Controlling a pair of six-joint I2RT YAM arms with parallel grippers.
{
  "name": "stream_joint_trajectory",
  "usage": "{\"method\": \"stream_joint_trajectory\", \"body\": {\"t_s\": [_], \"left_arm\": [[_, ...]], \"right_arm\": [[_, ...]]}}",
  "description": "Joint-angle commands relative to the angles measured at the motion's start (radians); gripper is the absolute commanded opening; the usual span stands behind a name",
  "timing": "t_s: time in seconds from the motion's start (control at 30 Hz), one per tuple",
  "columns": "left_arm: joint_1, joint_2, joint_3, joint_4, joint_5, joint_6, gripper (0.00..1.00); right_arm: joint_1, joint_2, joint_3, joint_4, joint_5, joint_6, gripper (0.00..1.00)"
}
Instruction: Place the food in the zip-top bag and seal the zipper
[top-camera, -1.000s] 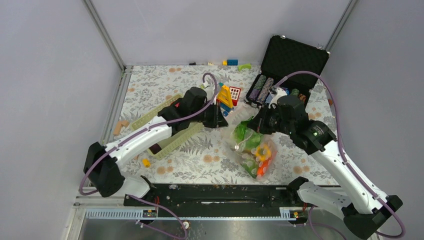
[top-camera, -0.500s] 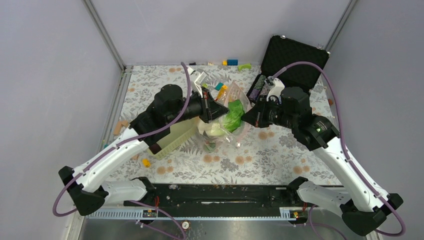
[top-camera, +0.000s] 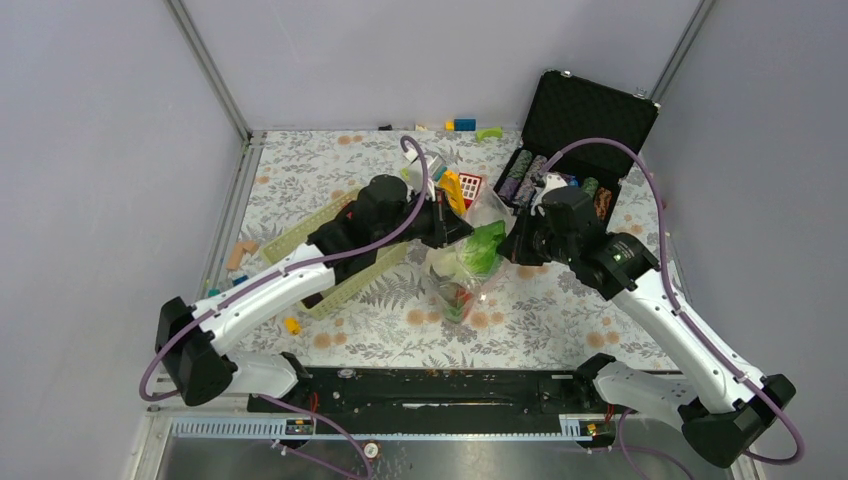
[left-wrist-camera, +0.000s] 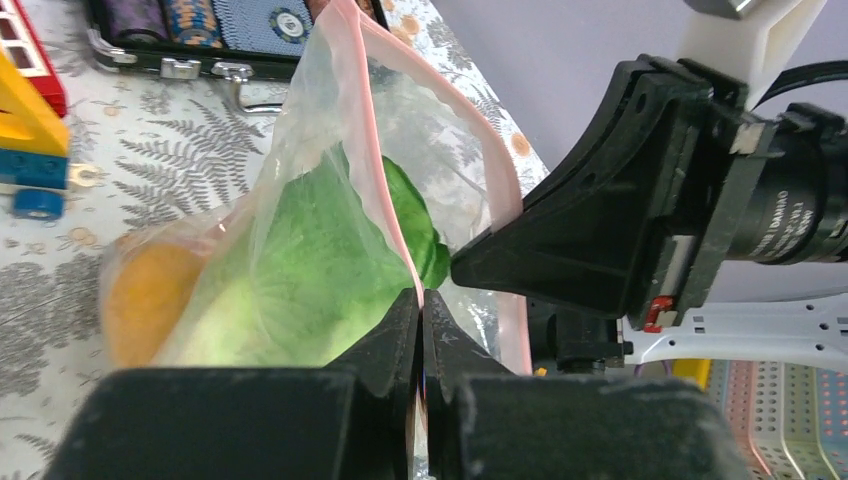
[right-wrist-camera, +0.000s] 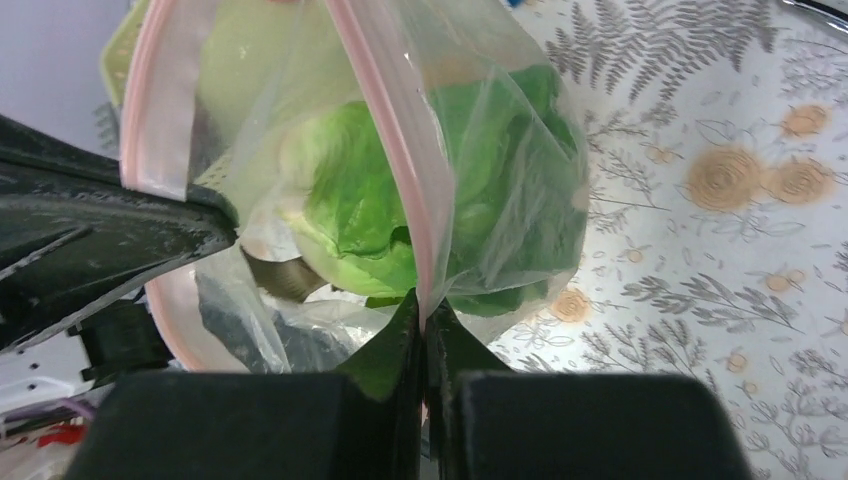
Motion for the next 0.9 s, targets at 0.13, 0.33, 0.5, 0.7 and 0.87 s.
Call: {"method": "stream_joint_trajectory", "body": {"t_s": [0.13,0.33,0.5,0.7,0.87], "left_arm": [[-0.012,0.039,-0.002,0.206,0.037,-0.055,0.0],[-0.011,-0.038,-0.014,0.189,-0.027,-0.022,0.0],[-0.012,-0.109,-0.036,0.179,-0.072,0.012,0.0],[-0.012,-0.109,-0.04,0.167,-0.109,0.027,0.0],[-0.01,-0.074,-0.016,0.159,-0.11,0.023,0.0]], "right_arm": [[0.003,-0.024,-0.033,-0.05,0.173,-0.001,0.0],[0.002,-0.028,0.0,-0.122,0.298,-0.021,0.0],[0.002,-0.007,0.015,-0.215,0.461,-0.026,0.0],[0.003,-0.048,0.05,-0.166,0.309,-0.094,0.0],[0.003,-0.068,0.078,-0.134,0.184,-0.1,0.0]]}}
